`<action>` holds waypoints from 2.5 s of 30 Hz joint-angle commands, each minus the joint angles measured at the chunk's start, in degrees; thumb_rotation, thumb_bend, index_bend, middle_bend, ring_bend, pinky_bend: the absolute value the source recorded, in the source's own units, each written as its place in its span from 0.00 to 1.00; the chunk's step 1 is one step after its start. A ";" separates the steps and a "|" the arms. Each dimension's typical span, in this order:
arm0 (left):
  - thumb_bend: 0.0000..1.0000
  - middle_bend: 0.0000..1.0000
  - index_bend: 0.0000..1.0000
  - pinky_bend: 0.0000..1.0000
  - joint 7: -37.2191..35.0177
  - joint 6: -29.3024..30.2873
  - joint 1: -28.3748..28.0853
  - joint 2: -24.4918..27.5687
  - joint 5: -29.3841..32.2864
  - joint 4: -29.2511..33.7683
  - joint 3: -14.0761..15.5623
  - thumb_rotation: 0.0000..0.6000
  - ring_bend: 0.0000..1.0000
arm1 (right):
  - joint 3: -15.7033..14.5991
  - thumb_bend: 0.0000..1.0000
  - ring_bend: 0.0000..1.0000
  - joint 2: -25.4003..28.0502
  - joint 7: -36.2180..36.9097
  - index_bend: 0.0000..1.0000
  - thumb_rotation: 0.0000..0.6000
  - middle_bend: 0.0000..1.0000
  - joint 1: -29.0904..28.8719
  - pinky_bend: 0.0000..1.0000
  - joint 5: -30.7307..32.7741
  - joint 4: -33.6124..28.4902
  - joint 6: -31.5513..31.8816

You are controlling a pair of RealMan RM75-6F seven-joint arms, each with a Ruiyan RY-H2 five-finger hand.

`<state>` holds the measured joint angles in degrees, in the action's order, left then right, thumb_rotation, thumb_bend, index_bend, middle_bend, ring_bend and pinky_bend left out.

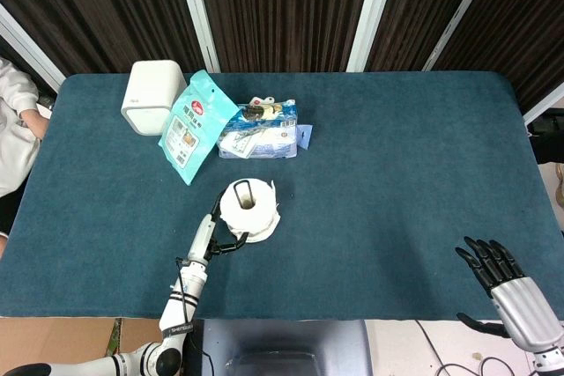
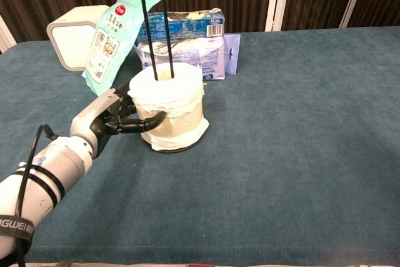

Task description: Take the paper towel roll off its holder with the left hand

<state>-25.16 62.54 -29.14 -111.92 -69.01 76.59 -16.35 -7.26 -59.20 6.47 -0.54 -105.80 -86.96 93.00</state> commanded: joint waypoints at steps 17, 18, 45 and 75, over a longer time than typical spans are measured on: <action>0.74 0.83 0.76 0.88 1.37 5.10 -0.08 -1.80 0.66 3.88 -4.64 1.00 0.81 | -0.13 0.06 0.00 0.74 2.18 0.00 1.00 0.00 0.26 0.00 -0.16 0.71 1.08; 0.76 0.85 0.77 0.88 1.26 6.23 0.00 -1.80 -0.60 4.21 -4.48 1.00 0.82 | -0.14 0.06 0.00 0.77 2.21 0.00 1.00 0.00 0.24 0.00 -0.15 0.70 1.03; 0.71 0.86 0.80 0.90 15.44 18.52 -0.99 12.17 2.01 27.87 -24.29 1.00 0.84 | -0.53 0.06 0.00 1.43 2.60 0.00 1.00 0.00 0.01 0.00 -0.60 0.81 0.63; 0.57 0.62 0.65 0.30 -13.58 18.78 10.74 4.77 -15.54 -19.04 6.46 1.00 0.48 | -0.68 0.06 0.00 1.16 1.64 0.00 1.00 0.00 0.12 0.00 -0.84 0.31 0.39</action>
<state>-37.13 81.59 -18.35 -105.54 -83.69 59.47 -11.19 -7.95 -58.05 8.10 -0.42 -106.64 -86.65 93.38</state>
